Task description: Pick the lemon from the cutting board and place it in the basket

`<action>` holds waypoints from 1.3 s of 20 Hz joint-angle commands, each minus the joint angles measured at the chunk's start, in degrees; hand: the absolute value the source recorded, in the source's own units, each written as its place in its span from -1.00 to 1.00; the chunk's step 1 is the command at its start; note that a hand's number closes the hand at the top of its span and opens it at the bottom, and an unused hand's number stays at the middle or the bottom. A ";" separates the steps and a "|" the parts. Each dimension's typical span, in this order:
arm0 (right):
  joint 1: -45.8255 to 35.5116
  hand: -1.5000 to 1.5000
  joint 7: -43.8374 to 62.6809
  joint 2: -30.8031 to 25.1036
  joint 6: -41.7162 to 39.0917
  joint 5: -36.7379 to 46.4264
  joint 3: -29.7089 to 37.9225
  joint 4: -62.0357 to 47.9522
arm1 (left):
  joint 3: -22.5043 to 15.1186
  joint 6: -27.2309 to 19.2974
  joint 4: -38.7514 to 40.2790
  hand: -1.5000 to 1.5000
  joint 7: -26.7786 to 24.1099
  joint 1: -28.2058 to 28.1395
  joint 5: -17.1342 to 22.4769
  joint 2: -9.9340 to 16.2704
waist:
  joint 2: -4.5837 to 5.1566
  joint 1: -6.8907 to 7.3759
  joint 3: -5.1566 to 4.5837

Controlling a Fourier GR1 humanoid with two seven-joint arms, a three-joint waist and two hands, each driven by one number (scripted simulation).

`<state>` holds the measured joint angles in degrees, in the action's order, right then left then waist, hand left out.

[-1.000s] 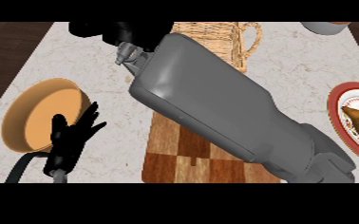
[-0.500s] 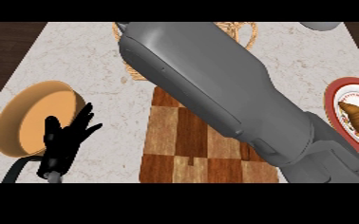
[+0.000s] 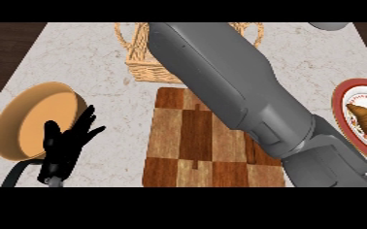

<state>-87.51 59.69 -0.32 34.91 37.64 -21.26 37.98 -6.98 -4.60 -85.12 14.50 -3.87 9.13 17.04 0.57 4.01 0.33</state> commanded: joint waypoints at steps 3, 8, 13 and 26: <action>5.39 1.00 -1.72 0.30 11.99 -6.14 3.05 -1.53 | -0.38 1.18 3.55 0.00 0.64 -2.05 0.09 -0.19 | 0.53 -0.09 -0.44; 6.42 1.00 -8.78 0.30 13.83 -9.70 4.33 -4.38 | 0.19 2.72 4.43 0.00 0.56 -2.16 0.81 -0.06 | 0.47 -0.54 -0.42; 6.57 1.00 -3.03 0.31 13.69 -5.81 -0.37 -13.03 | 0.78 0.90 3.29 0.00 2.50 -1.11 0.47 -0.66 | 0.02 -1.59 -0.50; 11.49 -1.00 -13.28 -1.34 9.94 -4.27 0.44 -11.63 | 1.79 0.49 0.84 0.00 0.44 -6.73 -0.77 -1.49 | -0.58 -3.42 -0.31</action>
<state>-79.27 49.45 -0.71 44.57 33.13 -21.17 23.96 -4.02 -4.36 -85.48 13.98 -6.45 8.92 16.34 -0.09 1.19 0.59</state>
